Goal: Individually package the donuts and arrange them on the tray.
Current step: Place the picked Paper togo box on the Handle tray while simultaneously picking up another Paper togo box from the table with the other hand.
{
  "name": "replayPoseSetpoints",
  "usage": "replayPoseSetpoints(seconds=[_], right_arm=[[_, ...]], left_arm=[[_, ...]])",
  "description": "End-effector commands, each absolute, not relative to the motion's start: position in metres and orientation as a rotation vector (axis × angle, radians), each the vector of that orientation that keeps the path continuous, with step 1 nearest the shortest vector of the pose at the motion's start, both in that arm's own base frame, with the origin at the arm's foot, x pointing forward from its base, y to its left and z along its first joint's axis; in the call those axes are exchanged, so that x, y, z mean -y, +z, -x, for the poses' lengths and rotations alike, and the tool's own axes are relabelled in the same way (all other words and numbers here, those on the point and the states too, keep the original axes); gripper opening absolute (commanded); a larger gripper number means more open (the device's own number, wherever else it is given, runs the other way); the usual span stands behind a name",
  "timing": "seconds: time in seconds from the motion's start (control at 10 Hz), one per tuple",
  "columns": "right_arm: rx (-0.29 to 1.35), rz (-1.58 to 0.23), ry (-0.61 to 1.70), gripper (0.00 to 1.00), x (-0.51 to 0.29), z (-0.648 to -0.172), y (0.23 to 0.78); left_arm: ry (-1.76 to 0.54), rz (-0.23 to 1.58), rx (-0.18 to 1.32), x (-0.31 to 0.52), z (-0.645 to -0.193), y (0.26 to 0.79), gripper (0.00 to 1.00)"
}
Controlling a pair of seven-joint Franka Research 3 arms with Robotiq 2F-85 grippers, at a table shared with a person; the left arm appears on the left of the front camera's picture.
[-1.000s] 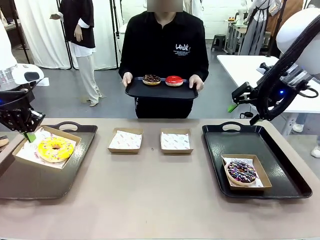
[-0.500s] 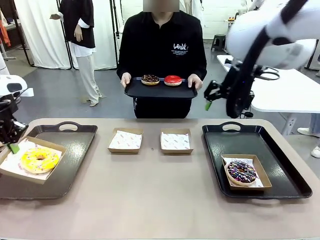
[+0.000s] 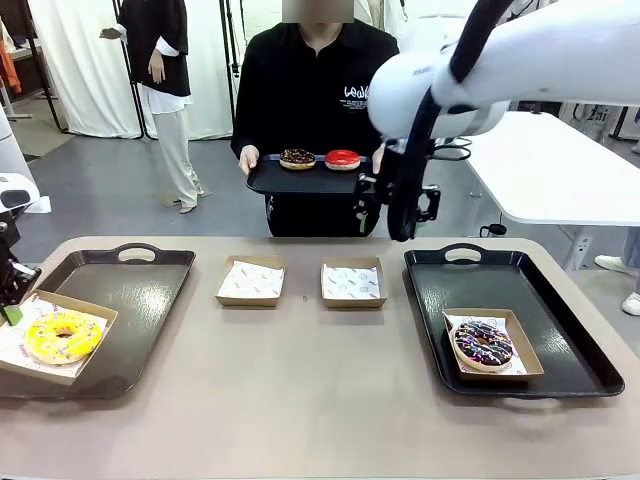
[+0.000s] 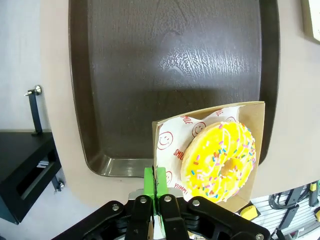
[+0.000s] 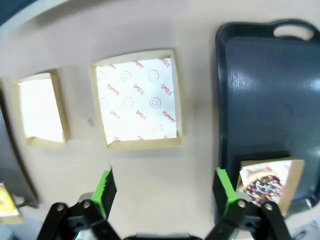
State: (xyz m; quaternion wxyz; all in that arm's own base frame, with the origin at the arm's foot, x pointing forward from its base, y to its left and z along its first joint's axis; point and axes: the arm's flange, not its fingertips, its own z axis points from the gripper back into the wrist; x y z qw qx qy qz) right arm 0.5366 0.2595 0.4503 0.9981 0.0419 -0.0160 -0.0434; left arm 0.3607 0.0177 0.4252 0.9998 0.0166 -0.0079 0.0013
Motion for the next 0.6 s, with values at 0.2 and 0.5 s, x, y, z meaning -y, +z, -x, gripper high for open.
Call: replayPoseSetpoints(seconds=[0.2, 0.5], right_arm=[[0.079, -0.073, -0.010, 1.00, -0.262, -0.551, 0.413], [0.153, -0.138, 0.067, 1.00, -0.255, -0.544, 0.380]], left_arm=[[-0.005, -0.033, 0.013, -0.016, -0.359, 0.427, 0.01], [-0.005, -0.033, 0.013, -0.016, -0.359, 0.427, 0.01]])
